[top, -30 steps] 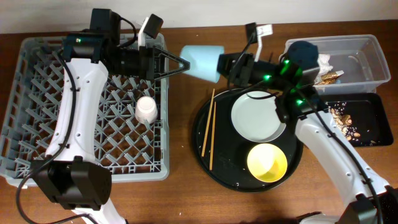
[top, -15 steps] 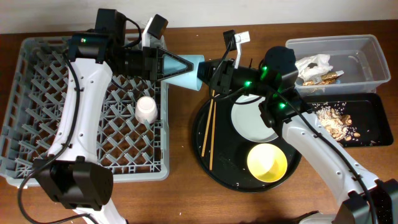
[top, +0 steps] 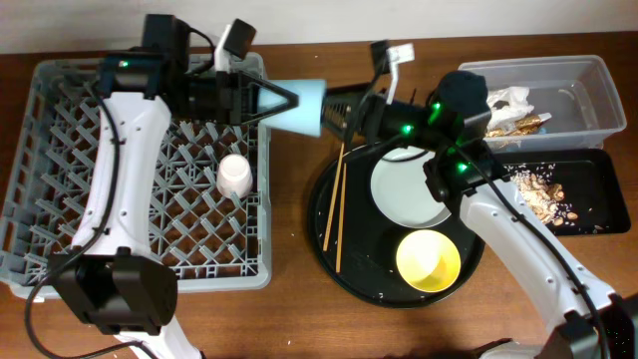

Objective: Sort waste into correct bins and load items into the dishwasher rack
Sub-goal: 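Take the blue cup from the right gripper with the left gripper, then place the blue cup upside down in the rack beside the pink cup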

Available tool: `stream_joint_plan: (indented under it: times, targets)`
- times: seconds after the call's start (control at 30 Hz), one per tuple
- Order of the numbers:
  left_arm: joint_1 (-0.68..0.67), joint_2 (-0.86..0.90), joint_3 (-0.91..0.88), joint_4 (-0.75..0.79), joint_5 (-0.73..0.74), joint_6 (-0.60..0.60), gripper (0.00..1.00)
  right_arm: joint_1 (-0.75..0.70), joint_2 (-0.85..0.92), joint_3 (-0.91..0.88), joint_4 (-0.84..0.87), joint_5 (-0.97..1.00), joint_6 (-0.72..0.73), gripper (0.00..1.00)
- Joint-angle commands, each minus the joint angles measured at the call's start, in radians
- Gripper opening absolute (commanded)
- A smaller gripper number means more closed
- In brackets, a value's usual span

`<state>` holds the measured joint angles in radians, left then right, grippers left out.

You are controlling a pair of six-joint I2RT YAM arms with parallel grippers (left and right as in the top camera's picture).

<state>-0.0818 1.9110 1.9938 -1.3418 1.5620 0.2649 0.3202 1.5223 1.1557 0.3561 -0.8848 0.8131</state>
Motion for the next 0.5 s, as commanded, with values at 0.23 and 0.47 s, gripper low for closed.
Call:
stream_joint_plan:
  times: [0.23,0.47]
  targets:
    - [0.124,-0.008,0.003,-0.003,-0.016,-0.002,0.62,-0.075,0.018,0.007,-0.097,0.006,-0.024,0.98]
    - [0.13,-0.079,0.005,-0.031,-0.564,-0.065,0.57,-0.227,0.018,0.007,-0.506,0.061,-0.185,0.98]
